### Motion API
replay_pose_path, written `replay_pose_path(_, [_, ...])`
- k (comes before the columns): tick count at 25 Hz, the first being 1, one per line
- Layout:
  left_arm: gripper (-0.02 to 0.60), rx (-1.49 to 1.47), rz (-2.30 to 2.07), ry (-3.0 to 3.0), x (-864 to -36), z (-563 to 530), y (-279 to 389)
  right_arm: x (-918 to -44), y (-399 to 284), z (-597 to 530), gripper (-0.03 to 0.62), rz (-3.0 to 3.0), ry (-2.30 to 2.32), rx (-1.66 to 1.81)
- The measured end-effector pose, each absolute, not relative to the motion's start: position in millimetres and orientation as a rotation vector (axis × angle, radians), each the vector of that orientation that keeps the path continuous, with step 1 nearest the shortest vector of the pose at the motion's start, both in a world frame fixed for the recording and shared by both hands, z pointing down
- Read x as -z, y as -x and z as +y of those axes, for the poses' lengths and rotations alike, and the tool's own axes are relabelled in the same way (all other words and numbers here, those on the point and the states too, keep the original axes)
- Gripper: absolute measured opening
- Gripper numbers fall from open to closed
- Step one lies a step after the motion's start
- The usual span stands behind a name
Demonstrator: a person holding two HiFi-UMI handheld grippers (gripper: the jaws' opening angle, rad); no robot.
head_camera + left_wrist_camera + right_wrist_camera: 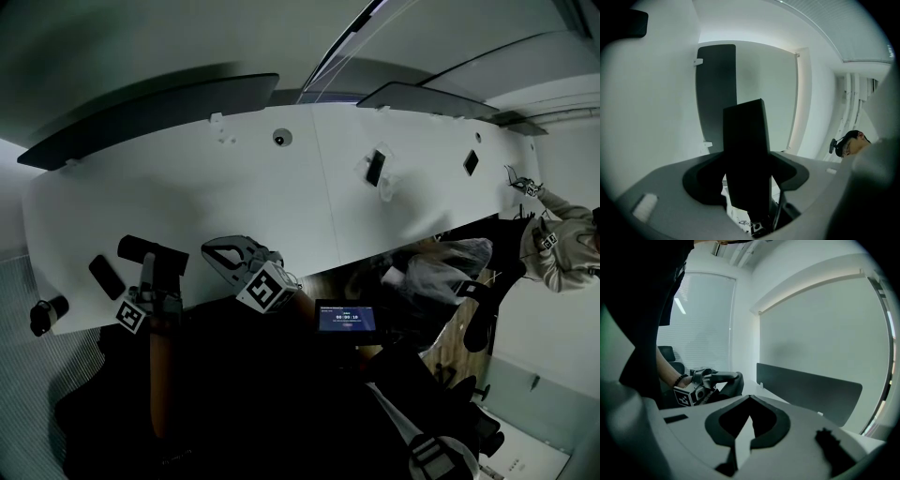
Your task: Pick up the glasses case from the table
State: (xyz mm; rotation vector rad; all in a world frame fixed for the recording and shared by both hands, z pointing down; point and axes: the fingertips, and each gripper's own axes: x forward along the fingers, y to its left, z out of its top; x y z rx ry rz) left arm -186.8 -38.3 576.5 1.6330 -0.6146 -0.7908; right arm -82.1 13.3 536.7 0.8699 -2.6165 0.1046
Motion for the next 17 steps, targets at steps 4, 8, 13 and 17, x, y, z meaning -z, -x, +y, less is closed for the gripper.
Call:
replay_pose_path(4, [0.295,0.748,-0.639,-1.624,-583.3,-38.6,184.3,-536.3,80.3,12.7,0.006,-2.634,-0.878,-0.102])
replay_pose_path(8, [0.295,0.705,-0.666,-1.626,-589.7,-38.9,184.9,-533.8,78.4,12.1,0.007,-2.634,-0.882,-0.087])
replay_pose_path(13, [0.295,0.645,-0.698,-1.624,-596.8,-42.2,184.7,-537.1,75.2,13.0,0.006,-2.631,-0.891,-0.119])
replay_pose_path(17, [0.295,0.564,-0.739,-1.623,-609.4,-42.6,183.3,-535.2,70.7,12.0,0.006,-2.635,-0.898,-0.112])
